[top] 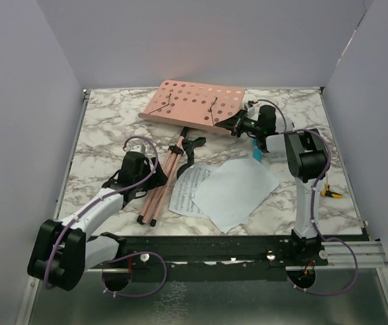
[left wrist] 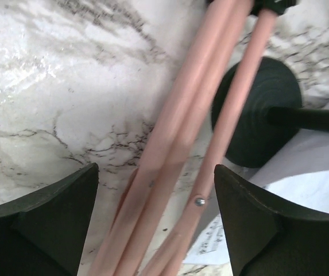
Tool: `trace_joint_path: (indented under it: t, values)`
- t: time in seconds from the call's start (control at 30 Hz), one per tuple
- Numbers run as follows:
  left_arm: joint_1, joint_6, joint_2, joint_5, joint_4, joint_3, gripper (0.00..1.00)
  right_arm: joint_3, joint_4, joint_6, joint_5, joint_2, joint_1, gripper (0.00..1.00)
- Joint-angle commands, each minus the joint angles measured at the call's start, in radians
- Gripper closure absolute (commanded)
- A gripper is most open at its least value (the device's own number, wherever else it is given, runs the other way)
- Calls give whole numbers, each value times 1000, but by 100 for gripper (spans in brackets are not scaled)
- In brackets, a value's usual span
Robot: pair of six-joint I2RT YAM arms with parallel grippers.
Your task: Set up the instrument practice props
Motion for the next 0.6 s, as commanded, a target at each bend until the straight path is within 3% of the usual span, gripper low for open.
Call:
trace_joint_path:
  t: [0.0, 0.27, 0.57]
  values:
    - [-5, -9, -105, -6, -5, 37, 15, 68, -79, -166, -30, -71, 18, 100]
    - [-6, 6, -230, -20, -7, 16, 6, 174, -144, -186, -7, -142, 71, 100]
    - [-5, 17, -234, -16, -21, 29, 6, 309, -235, -232, 25, -222, 136, 100]
